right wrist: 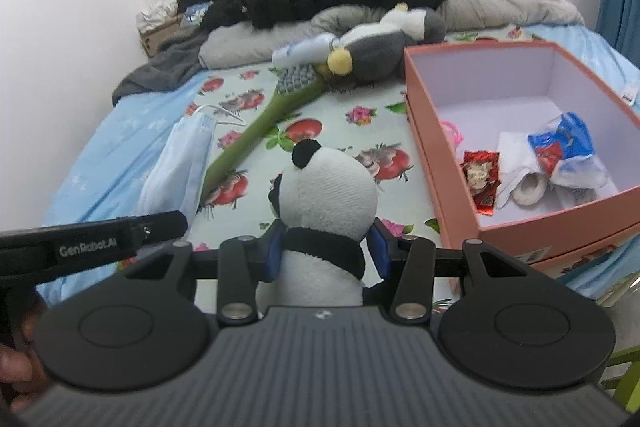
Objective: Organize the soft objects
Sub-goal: 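Carry the panda plush and face mask over the orange box with both tools, then lower both tools into the box and open them to release panda and mask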
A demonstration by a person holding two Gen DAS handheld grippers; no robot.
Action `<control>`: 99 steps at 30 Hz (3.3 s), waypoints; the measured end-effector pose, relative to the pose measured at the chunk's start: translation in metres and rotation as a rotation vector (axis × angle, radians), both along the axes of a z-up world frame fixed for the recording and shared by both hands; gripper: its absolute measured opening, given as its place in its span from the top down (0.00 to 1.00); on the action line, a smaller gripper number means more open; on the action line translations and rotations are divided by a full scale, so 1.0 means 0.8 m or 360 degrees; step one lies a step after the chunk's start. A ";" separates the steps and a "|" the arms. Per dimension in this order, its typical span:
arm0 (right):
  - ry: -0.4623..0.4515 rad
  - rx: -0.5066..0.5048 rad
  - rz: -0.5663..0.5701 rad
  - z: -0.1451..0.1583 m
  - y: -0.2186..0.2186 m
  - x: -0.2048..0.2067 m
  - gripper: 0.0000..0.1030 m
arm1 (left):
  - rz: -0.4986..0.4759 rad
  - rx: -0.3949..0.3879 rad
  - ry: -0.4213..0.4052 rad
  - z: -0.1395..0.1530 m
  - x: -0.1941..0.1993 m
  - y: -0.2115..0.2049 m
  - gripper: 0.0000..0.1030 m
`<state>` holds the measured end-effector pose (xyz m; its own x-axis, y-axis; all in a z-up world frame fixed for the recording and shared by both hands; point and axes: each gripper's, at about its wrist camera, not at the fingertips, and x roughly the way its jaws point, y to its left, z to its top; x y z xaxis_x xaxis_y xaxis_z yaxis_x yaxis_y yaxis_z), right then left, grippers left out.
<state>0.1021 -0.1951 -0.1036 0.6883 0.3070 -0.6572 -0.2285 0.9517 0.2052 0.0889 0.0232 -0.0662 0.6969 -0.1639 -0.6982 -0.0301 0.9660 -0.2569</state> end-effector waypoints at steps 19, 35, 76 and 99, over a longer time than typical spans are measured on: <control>-0.0189 0.0001 -0.0144 0.061 -0.060 -0.075 0.54 | -0.0185 -0.0127 -0.0120 0.051 -0.054 -0.064 0.93; -0.0100 -0.0010 -0.0428 0.044 -0.155 -0.087 0.54 | -0.0467 -0.0179 -0.0040 0.036 0.001 -0.161 0.93; 0.0179 0.0024 -0.0474 -0.082 -0.259 0.251 0.43 | -0.0550 0.0005 0.0300 -0.096 0.381 -0.290 0.72; -0.0235 0.0040 -0.0551 0.085 -0.223 0.073 0.43 | -0.0585 -0.0005 -0.0088 0.094 0.170 -0.210 0.69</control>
<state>0.1603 -0.3735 -0.0353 0.8410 0.0542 -0.5384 0.0769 0.9729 0.2181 0.2249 -0.1450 0.0093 0.6277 -0.4122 -0.6603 0.3326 0.9090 -0.2512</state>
